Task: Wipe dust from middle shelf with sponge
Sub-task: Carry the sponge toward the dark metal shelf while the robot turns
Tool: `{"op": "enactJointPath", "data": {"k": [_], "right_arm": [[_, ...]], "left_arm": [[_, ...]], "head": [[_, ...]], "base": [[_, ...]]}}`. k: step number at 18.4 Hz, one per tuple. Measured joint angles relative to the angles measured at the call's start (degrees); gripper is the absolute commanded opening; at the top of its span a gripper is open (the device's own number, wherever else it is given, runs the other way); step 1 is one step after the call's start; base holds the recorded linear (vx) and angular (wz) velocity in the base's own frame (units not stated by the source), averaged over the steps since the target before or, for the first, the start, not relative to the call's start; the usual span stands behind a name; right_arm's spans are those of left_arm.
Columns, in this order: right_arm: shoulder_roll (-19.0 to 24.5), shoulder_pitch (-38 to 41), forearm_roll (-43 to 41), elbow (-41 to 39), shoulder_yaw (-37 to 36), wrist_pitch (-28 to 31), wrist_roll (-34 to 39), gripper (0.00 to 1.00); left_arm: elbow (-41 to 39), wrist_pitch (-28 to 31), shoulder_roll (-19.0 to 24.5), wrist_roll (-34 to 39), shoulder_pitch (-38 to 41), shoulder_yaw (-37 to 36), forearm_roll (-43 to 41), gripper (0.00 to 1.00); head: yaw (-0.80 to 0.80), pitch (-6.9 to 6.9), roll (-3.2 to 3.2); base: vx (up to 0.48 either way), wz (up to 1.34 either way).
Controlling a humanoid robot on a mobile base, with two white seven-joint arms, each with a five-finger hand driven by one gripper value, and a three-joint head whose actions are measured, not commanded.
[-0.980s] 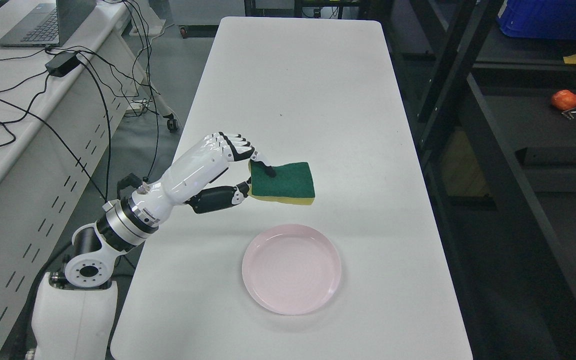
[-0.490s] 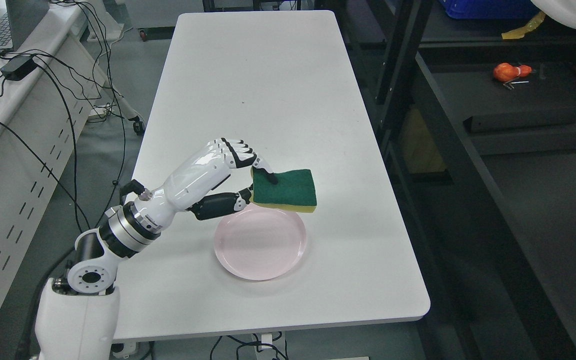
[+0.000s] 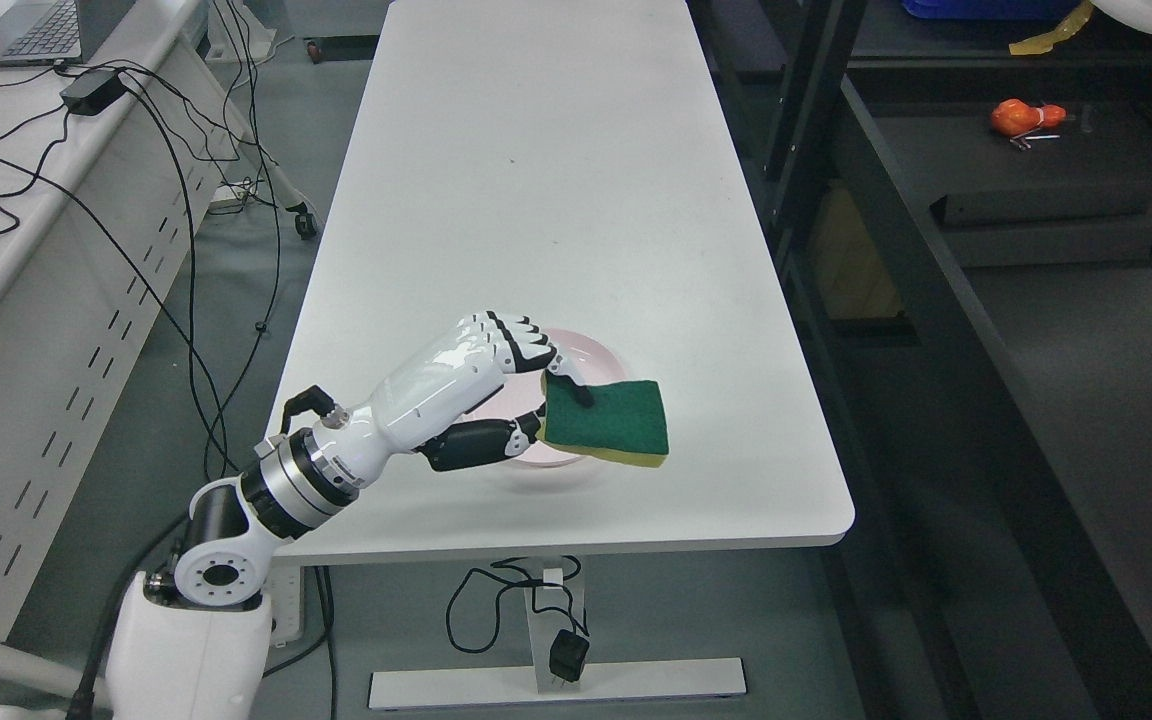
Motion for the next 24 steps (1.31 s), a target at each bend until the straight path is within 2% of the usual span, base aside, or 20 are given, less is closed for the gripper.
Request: {"op": "enactJointPath", "data": {"k": [14, 24], "right_arm": [[0.0, 0.0, 0.0, 0.0, 0.0, 0.0, 0.0, 1.0], [0.0, 0.0, 0.0, 0.0, 0.0, 0.0, 0.0, 1.0]], "left_arm": [[0.1, 0.2, -1.4, 0.1, 1.3, -2.7, -1.2, 0.01], [0.8, 0.4, -3.1, 0.1, 1.3, -4.5, -1.8, 0.02]], "head": [[0.0, 0.0, 0.0], [0.0, 0.0, 0.0]], "base": [[-0.242, -0.07], [-0.206, -0.46]]}}
